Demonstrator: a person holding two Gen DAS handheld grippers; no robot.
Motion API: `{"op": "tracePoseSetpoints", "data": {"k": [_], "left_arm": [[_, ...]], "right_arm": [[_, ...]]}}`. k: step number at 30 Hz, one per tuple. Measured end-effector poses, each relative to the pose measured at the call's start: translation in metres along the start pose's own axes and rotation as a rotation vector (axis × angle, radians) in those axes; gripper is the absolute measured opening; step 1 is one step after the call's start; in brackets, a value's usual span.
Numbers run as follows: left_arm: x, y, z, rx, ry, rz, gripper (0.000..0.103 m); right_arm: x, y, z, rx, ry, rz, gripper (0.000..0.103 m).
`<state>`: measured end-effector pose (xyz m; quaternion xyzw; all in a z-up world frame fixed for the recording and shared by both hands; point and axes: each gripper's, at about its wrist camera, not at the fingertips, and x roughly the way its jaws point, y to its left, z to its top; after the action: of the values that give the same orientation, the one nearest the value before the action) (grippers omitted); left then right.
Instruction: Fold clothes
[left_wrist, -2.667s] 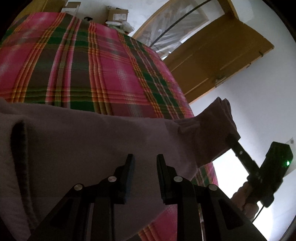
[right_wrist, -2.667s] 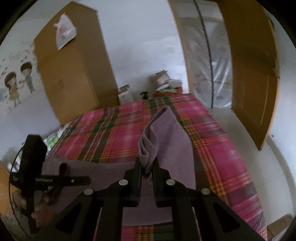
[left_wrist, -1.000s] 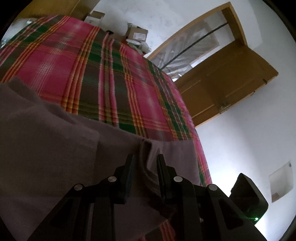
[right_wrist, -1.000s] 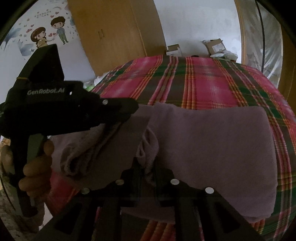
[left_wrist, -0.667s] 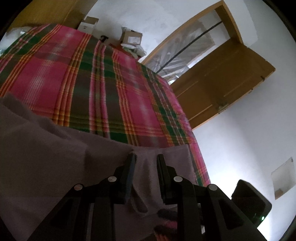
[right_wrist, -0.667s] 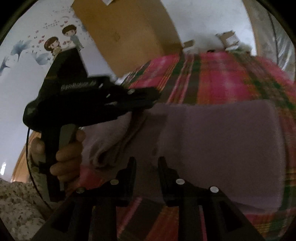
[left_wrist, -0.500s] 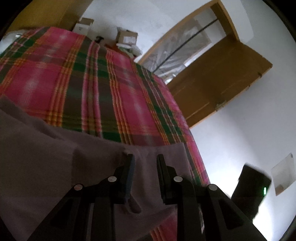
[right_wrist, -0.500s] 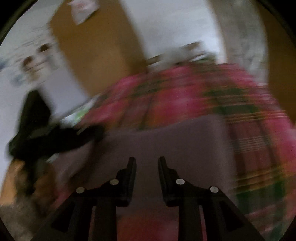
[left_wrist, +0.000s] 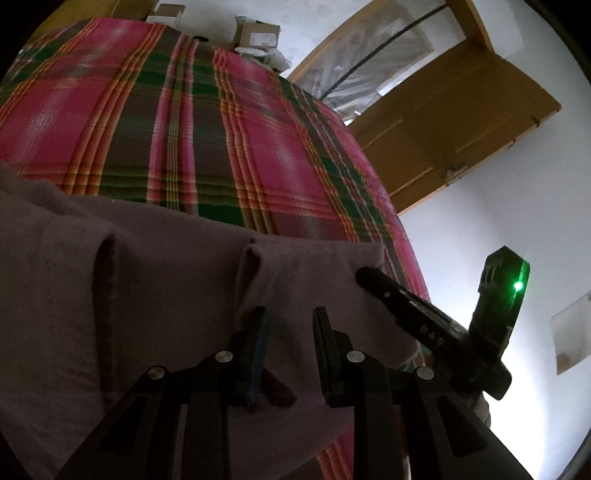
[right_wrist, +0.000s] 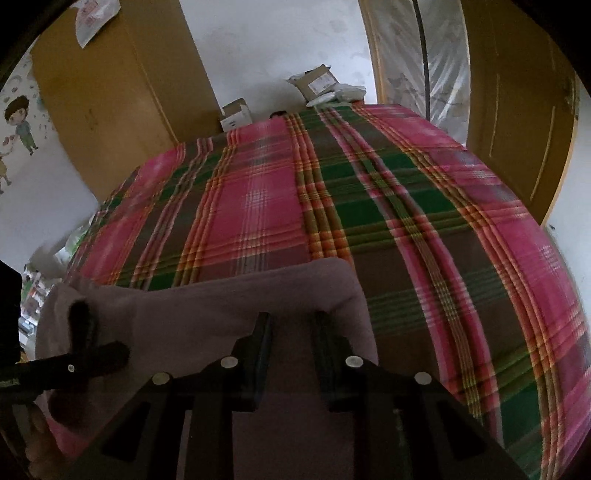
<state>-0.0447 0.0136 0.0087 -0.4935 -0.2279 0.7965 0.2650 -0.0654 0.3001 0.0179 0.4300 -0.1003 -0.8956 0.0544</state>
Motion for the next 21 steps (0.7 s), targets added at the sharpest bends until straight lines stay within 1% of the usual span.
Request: {"op": "tracePoseSetpoints", "data": {"k": [4, 7, 9, 12, 14, 16, 18, 19, 21], "left_arm": [[-0.005, 0.002, -0.005, -0.012, 0.002, 0.000, 0.026], [-0.011, 0.002, -0.011, 0.000, -0.001, 0.025, 0.026], [-0.015, 0.002, -0.015, 0.000, -0.005, 0.034, 0.026], [-0.015, 0.000, -0.022, 0.021, -0.010, 0.057, 0.026], [-0.015, -0.003, -0.027, 0.047, -0.014, 0.078, 0.026], [-0.016, -0.004, -0.028, 0.054, -0.015, 0.094, 0.026], [-0.019, -0.004, -0.030, 0.044, -0.010, 0.117, 0.026], [-0.021, -0.005, -0.032, 0.043, -0.012, 0.120, 0.026], [-0.026, -0.008, -0.036, 0.055, -0.020, 0.107, 0.026]], "right_arm": [[-0.007, -0.001, -0.003, -0.005, 0.007, 0.018, 0.021], [-0.028, 0.004, -0.011, -0.031, -0.028, 0.035, 0.022], [-0.039, 0.008, -0.021, -0.056, -0.035, 0.044, 0.022], [-0.044, 0.013, -0.039, -0.093, -0.032, 0.011, 0.022], [-0.039, 0.013, -0.047, -0.091, -0.017, -0.010, 0.022], [-0.039, 0.014, -0.050, -0.080, -0.024, -0.015, 0.022], [-0.042, 0.016, -0.049, -0.078, -0.013, -0.030, 0.022], [-0.048, 0.019, -0.048, -0.083, -0.022, -0.036, 0.022], [-0.059, 0.027, -0.051, -0.119, -0.053, -0.019, 0.023]]}}
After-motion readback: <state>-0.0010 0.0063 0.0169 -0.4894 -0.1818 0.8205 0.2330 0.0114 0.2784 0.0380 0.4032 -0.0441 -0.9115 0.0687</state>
